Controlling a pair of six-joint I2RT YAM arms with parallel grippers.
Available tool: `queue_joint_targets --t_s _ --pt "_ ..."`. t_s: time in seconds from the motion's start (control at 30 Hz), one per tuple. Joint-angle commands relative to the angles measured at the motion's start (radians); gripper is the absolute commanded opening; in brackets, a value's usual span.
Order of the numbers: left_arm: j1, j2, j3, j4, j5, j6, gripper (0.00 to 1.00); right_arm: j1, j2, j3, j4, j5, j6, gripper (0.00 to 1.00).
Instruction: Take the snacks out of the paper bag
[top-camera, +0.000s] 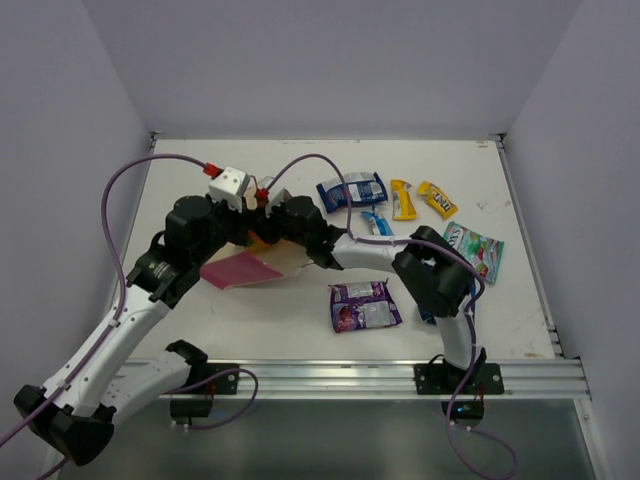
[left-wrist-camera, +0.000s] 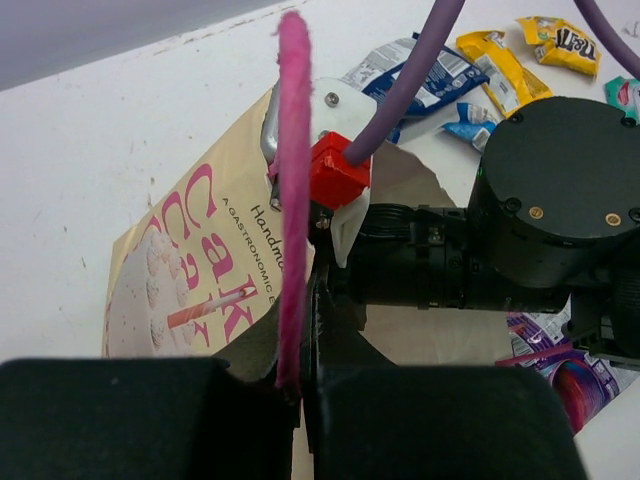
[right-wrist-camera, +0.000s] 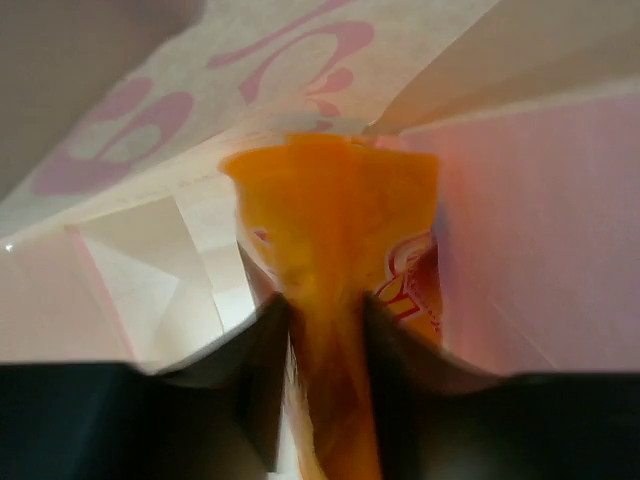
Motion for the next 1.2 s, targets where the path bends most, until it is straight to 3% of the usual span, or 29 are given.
queue_joint_targets --t_s 0.0,0.1,0.27,0.4,0.53,0.77,0.87,1.17 --pt "-0.008 -0.030 0.033 0.000 0.074 -0.003 0.00 -0.004 0.003 0.042 -0.031 -0.048 -0.010 0.18" --pt "-0.006 -0.033 0.025 -0.005 0.059 0.003 0.00 -0.004 -0.032 0.013 -0.048 -0.057 -0.015 0.00" --pt "-0.006 -0.045 0.002 -0.011 -0.040 0.002 0.00 -0.004 -0.196 -0.094 -0.077 -0.139 -0.033 0.00" --pt "-0.006 -0.024 -0.021 -0.011 -0.099 -0.003 0.00 -0.004 -0.391 -0.111 -0.221 -0.214 -0.048 0.00" --pt "-0.006 -0.011 -0.032 0.017 -0.108 -0.003 0.00 -0.004 -0.579 -0.029 -0.428 -0.260 -0.058 0.00" --pt "-0.005 0.018 0.001 0.032 -0.137 0.026 0.00 -0.014 -0.750 0.197 -0.747 -0.237 -0.062 0.00" --pt "-0.006 0.016 0.010 0.038 -0.140 0.034 0.00 -0.059 -0.779 0.307 -0.824 -0.171 -0.064 0.00" --pt "-0.006 -0.043 -0.015 0.032 -0.059 0.107 0.00 -0.467 -0.721 0.461 -0.868 -0.081 -0.007 0.00"
